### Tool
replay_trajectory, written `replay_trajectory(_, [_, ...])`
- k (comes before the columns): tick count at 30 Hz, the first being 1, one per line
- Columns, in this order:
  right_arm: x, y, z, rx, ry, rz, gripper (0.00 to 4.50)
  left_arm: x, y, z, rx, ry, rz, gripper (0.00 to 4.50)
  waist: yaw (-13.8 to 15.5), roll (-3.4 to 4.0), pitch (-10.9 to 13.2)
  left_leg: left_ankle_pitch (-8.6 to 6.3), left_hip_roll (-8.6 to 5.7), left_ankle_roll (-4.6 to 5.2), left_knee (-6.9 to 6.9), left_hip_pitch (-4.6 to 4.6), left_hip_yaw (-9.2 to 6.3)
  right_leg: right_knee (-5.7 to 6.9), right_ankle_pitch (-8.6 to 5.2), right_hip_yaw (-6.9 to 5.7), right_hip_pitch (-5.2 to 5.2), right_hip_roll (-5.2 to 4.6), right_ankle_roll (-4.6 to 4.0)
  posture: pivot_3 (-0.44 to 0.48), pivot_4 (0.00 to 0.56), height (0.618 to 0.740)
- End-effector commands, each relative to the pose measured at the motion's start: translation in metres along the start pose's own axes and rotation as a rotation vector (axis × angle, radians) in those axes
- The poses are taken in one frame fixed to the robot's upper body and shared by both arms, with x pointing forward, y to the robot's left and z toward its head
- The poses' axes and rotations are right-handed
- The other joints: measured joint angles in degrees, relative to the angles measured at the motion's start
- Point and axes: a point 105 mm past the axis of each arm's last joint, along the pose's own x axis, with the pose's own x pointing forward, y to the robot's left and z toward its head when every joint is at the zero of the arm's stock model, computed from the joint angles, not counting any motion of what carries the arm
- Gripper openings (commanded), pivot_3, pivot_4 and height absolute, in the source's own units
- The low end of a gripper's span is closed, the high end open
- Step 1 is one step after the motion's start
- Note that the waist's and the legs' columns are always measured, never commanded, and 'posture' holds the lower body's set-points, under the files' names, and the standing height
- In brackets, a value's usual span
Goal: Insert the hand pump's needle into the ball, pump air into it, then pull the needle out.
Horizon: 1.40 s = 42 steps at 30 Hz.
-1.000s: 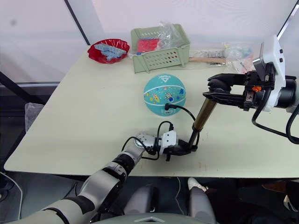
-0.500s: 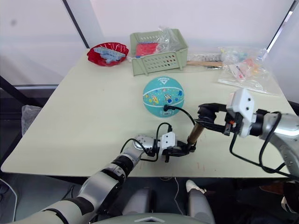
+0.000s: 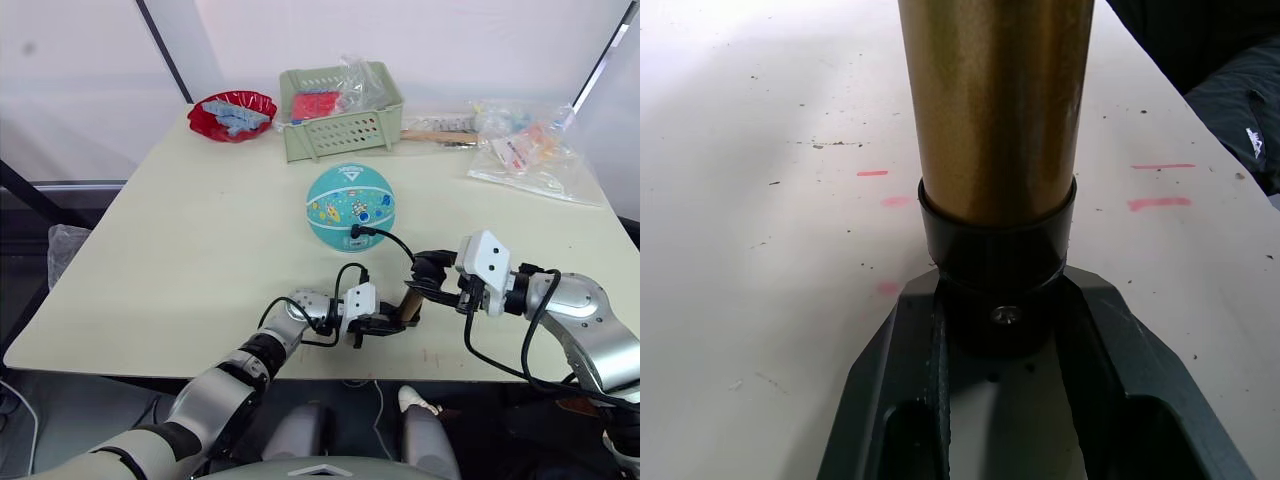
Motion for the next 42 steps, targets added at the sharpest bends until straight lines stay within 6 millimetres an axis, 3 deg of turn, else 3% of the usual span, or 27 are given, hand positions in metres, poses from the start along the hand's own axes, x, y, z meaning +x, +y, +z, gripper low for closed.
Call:
replay_trajectory(1, [-0.010, -0.010, 0.019, 0.007, -0.008, -0.023, 1.94, -0.004, -0.025, -0.037, -0.116, 0.119, -0.055, 1.03, 0.05, 0.05, 0.08, 0.00, 0.00, 0.00, 0.00, -0.03, 0.00, 0.00, 0.00, 0.00, 0.00, 0.00, 0.00, 0.000, 0.150, 0.736])
replay_trajectory(5, [-0.025, -0.025, 0.063, -0.033, -0.071, -0.046, 1.94, -0.003, -0.025, -0.037, -0.117, 0.120, -0.058, 1.03, 0.14, 0.36, 0.47, 0.00, -0.05, 0.00, 0.02, -0.14, 0.02, 0.00, 0.01, 0.02, -0.07, -0.08, 0.00, 0.000, 0.150, 0.736])
replay_trajectory(14, [-0.063, -0.037, 0.134, -0.061, -0.169, -0.060, 1.94, -0.003, -0.026, -0.037, -0.112, 0.124, -0.065, 1.03, 0.24, 0.64, 0.84, 0.00, -0.07, 0.00, 0.02, -0.21, -0.01, -0.01, 0.01, -0.01, -0.09, -0.15, 0.00, 0.000, 0.150, 0.736])
replay_trajectory(21, [-0.071, -0.036, 0.160, -0.062, -0.221, -0.061, 1.94, -0.003, -0.026, -0.037, -0.112, 0.124, -0.067, 1.03, 0.24, 0.71, 0.96, 0.00, -0.04, 0.00, 0.03, -0.25, -0.02, -0.01, 0.01, -0.02, -0.12, -0.19, 0.01, 0.000, 0.150, 0.736])
replay_trajectory(24, [-0.063, -0.033, 0.144, -0.038, -0.167, -0.051, 1.94, -0.003, -0.026, -0.037, -0.114, 0.125, -0.067, 1.03, 0.25, 0.74, 0.97, 0.00, -0.04, 0.00, 0.03, -0.28, 0.02, -0.01, 0.00, 0.01, -0.15, -0.22, 0.02, 0.000, 0.150, 0.736])
replay_trajectory(30, [-0.041, -0.026, 0.080, 0.012, 0.007, -0.040, 1.94, -0.003, -0.025, -0.037, -0.113, 0.126, -0.066, 1.03, 0.07, 0.68, 0.84, 0.00, -0.05, 0.00, 0.02, -0.20, 0.01, -0.01, 0.00, -0.01, -0.08, -0.17, 0.02, 0.000, 0.150, 0.736])
replay_trajectory(37, [-0.016, -0.012, 0.023, 0.039, 0.075, -0.038, 1.94, -0.004, -0.025, -0.038, -0.113, 0.124, -0.059, 1.03, -0.07, 0.04, 0.19, 0.00, -0.01, 0.00, 0.03, -0.01, -0.01, 0.00, -0.01, -0.01, -0.01, -0.05, 0.04, 0.000, 0.150, 0.736])
replay_trajectory(42, [-0.002, 0.002, -0.008, 0.034, 0.111, -0.028, 1.94, -0.005, -0.028, -0.040, -0.116, 0.125, -0.061, 1.03, -0.06, 0.09, -0.03, 0.00, 0.01, 0.00, 0.02, 0.04, -0.01, 0.00, -0.01, -0.02, 0.00, -0.02, 0.02, 0.000, 0.150, 0.736])
